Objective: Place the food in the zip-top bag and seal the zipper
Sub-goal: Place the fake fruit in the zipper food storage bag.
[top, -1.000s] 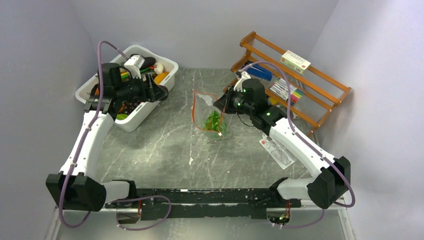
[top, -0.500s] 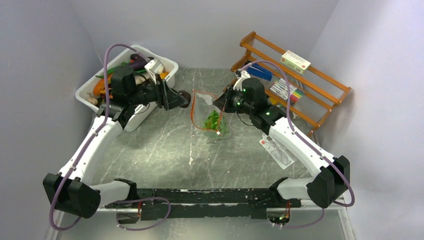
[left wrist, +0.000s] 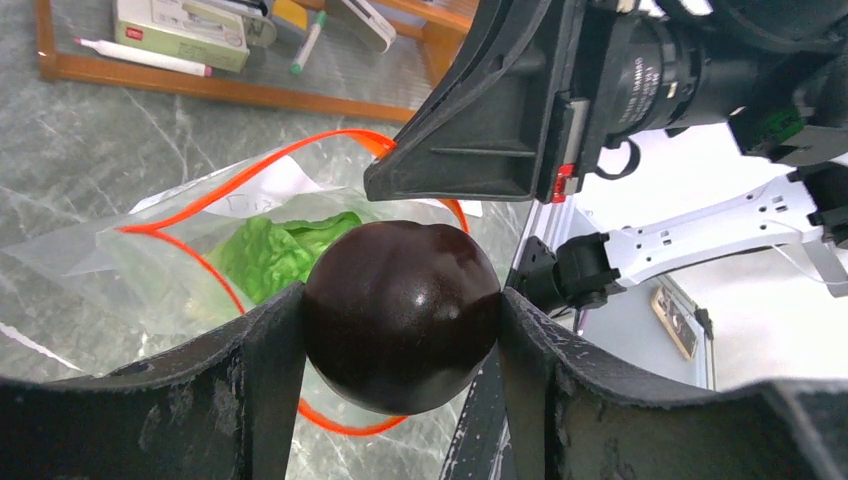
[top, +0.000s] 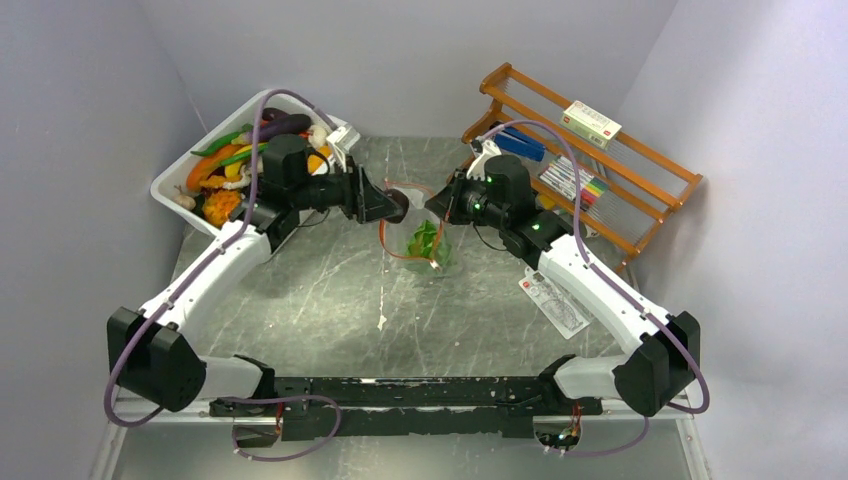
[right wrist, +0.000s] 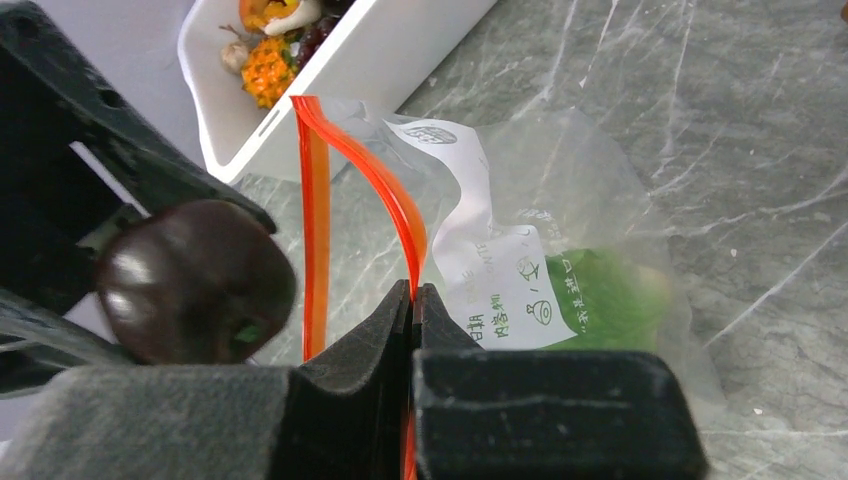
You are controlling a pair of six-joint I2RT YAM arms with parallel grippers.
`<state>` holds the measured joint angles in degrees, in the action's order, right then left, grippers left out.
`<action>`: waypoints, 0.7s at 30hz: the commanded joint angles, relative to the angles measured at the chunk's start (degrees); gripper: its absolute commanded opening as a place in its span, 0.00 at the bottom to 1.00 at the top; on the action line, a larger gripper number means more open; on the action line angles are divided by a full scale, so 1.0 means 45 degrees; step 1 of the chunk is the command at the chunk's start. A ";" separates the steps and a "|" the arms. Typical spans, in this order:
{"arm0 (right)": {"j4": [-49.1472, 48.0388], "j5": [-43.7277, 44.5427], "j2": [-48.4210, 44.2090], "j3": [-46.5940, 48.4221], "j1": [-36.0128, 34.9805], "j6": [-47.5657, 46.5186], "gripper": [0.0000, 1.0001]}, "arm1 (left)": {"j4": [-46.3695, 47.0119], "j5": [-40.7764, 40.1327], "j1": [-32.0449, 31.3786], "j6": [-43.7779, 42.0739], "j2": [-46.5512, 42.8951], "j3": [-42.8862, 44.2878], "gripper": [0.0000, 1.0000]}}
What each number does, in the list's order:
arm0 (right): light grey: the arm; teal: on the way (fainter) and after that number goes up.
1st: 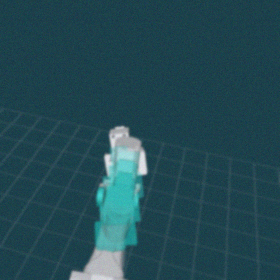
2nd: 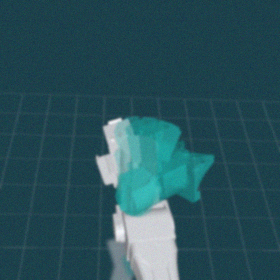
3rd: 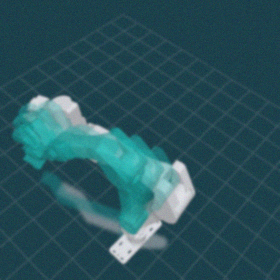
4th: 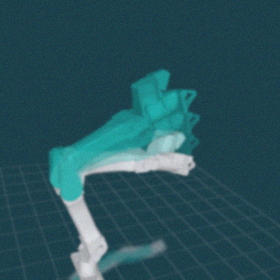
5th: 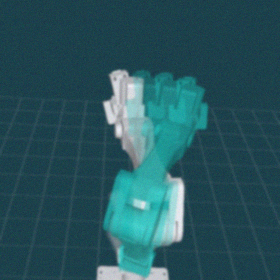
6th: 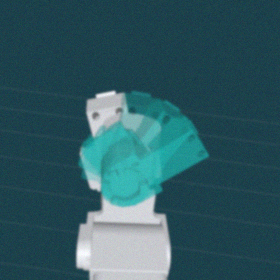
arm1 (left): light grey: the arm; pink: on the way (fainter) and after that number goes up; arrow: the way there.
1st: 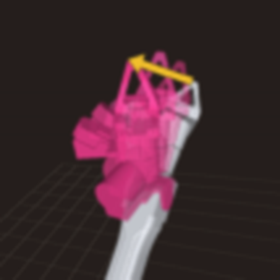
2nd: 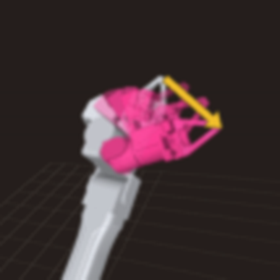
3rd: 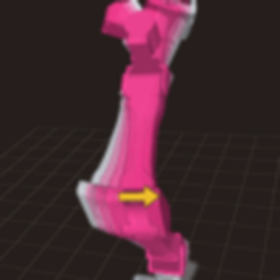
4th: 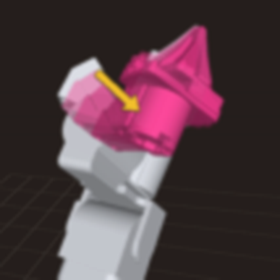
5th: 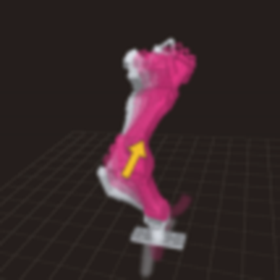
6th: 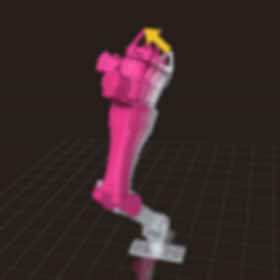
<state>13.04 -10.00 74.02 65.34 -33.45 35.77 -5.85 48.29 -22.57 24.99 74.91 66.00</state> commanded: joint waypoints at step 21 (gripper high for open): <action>-0.0780 -0.0634 -0.0299 0.0361 -0.0065 0.0176 0.00 | -0.2012 -0.6420 -0.1697 -0.2370 0.2162 0.1254 0.62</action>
<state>11.68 -11.68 73.76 65.36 -33.45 36.21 -12.97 22.92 -29.36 15.86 84.47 68.77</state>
